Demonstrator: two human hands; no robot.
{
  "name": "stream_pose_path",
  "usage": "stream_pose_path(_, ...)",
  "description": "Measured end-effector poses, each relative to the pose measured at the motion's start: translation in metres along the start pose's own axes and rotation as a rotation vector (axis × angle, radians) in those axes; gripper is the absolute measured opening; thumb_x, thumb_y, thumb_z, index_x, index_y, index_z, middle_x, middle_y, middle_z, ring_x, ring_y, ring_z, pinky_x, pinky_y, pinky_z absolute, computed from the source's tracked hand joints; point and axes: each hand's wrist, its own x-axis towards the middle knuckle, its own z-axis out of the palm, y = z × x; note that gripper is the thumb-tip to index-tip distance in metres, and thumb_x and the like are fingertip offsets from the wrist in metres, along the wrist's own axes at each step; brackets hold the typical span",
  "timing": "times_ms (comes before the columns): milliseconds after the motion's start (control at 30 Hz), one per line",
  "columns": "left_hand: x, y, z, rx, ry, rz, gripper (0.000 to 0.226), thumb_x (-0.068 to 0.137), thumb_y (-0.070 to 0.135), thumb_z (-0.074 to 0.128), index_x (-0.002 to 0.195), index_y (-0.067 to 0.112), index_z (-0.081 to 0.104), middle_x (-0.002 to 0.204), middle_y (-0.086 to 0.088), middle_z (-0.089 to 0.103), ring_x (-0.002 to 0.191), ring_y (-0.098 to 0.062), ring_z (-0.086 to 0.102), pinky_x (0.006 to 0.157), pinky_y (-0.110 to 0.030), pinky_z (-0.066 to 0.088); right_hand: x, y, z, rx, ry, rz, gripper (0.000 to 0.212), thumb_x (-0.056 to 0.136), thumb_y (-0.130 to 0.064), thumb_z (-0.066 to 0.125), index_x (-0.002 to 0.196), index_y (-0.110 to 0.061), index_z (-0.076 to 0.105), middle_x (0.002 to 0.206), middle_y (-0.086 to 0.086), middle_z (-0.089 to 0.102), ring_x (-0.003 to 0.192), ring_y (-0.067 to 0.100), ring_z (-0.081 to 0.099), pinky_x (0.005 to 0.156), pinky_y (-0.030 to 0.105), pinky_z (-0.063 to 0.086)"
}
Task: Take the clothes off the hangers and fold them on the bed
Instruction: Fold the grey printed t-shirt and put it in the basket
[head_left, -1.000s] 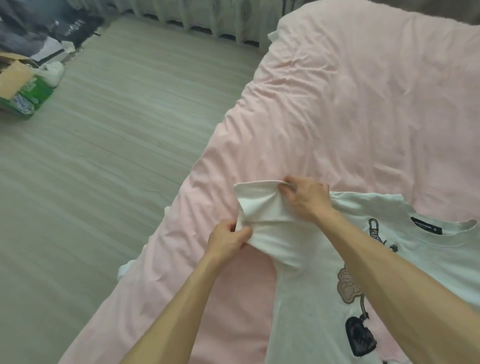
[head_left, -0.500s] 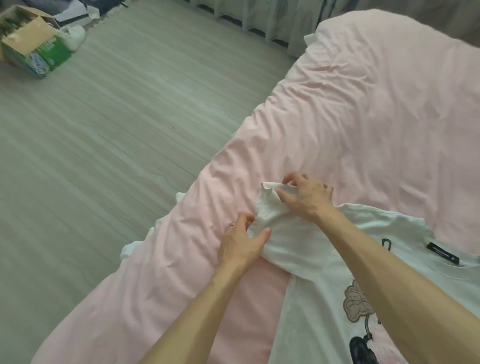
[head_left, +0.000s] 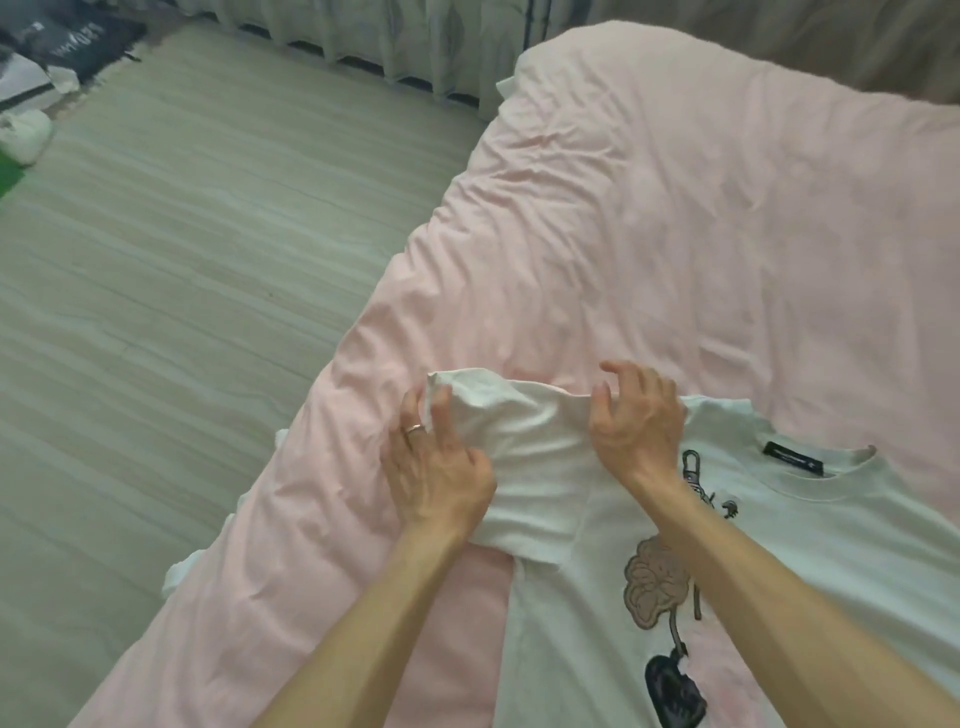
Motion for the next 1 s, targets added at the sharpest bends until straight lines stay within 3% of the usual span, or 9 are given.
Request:
stream_pose_path(133,0.041,0.026,0.017,0.219,-0.042,0.393,0.056,0.083,0.04,0.054,0.138,0.029,0.051,0.149,-0.005,0.047,0.14,-0.029,0.039,0.111,-0.056,0.026,0.018,0.078,-0.035,-0.305,-0.19,0.165,0.047,0.098,-0.044,0.04,0.143,-0.028,0.044,0.153,0.007,0.039,0.139,0.031,0.032,0.109,0.051,0.03)
stream_pose_path(233,0.077,0.031,0.017,0.39,-0.225,0.358,0.035,0.097,0.046,0.046,0.127,0.03,0.057,0.141,-0.002,0.052,0.138,-0.024,0.038,0.113,-0.049,0.015,0.021,0.117,-0.044,-0.386,-0.308,0.209,0.038,0.1,-0.043,0.043,0.135,-0.028,0.049,0.149,0.007,0.037,0.137,0.029,0.031,0.109,0.049,0.029)
stream_pose_path(400,0.107,0.05,0.009,0.469,-0.261,0.321,0.019,0.098,0.037,0.052,0.111,0.026,0.06,0.118,-0.002,0.063,0.117,-0.026,0.054,0.097,-0.04,0.032,0.03,0.134,-0.039,-0.289,-0.098,0.19,0.022,0.1,-0.03,0.045,0.112,-0.017,0.058,0.119,0.01,0.058,0.11,0.031,0.049,0.09,0.043,0.039)
stream_pose_path(467,0.102,0.048,0.012,0.469,-0.172,0.306,0.016,0.095,0.021,0.052,0.109,0.023,0.058,0.114,-0.004,0.065,0.111,-0.029,0.056,0.092,-0.04,0.033,0.029,0.131,-0.034,-0.206,-0.023,0.236,0.023,0.099,-0.03,0.047,0.115,-0.017,0.056,0.119,0.012,0.057,0.11,0.031,0.049,0.088,0.043,0.041)
stream_pose_path(533,0.088,0.044,0.024,0.489,-0.063,0.311,0.03,0.086,0.007,0.051,0.113,0.018,0.059,0.12,-0.01,0.063,0.114,-0.033,0.054,0.096,-0.045,0.031,0.016,0.128,-0.03,-0.167,0.017,0.254,0.032,0.096,-0.033,0.051,0.124,-0.017,0.05,0.127,0.012,0.054,0.115,0.032,0.048,0.092,0.045,0.042)
stream_pose_path(667,0.033,0.071,0.057,0.27,0.03,0.491,0.049,0.083,0.015,0.05,0.132,0.017,0.057,0.141,-0.013,0.054,0.132,-0.034,0.048,0.112,-0.055,0.023,-0.042,0.137,-0.032,-0.148,0.036,0.106,0.051,0.095,-0.037,0.051,0.141,-0.018,0.046,0.153,0.009,0.041,0.141,0.03,0.036,0.112,0.051,0.032)
stream_pose_path(767,-0.027,0.105,0.083,0.225,-0.192,0.669,0.058,0.095,0.039,0.041,0.151,0.023,0.041,0.16,-0.007,0.034,0.149,-0.027,0.028,0.118,-0.057,0.012,-0.091,0.157,-0.037,-0.149,-0.122,0.079,0.059,0.098,-0.045,0.041,0.152,-0.024,0.037,0.164,0.004,0.026,0.152,0.021,0.019,0.12,0.051,0.02)
stream_pose_path(900,-0.09,0.137,0.119,0.295,-0.478,0.718,0.064,0.095,0.062,0.007,0.156,0.047,-0.003,0.165,0.011,-0.013,0.153,-0.018,-0.014,0.12,-0.054,-0.009,-0.139,0.231,-0.065,-0.284,-0.334,0.13,0.064,0.102,-0.059,0.013,0.159,-0.034,0.001,0.166,-0.004,-0.017,0.151,0.013,-0.021,0.122,0.049,-0.008)
stream_pose_path(1000,-0.106,0.144,0.131,0.385,-0.504,0.623,0.063,0.094,0.062,0.001,0.153,0.05,-0.016,0.161,0.016,-0.023,0.15,-0.015,-0.024,0.118,-0.062,-0.011,-0.16,0.292,-0.101,-0.38,-0.308,0.244,0.064,0.1,-0.058,0.011,0.159,-0.033,0.017,0.167,-0.004,-0.006,0.154,0.015,-0.008,0.121,0.054,-0.002)
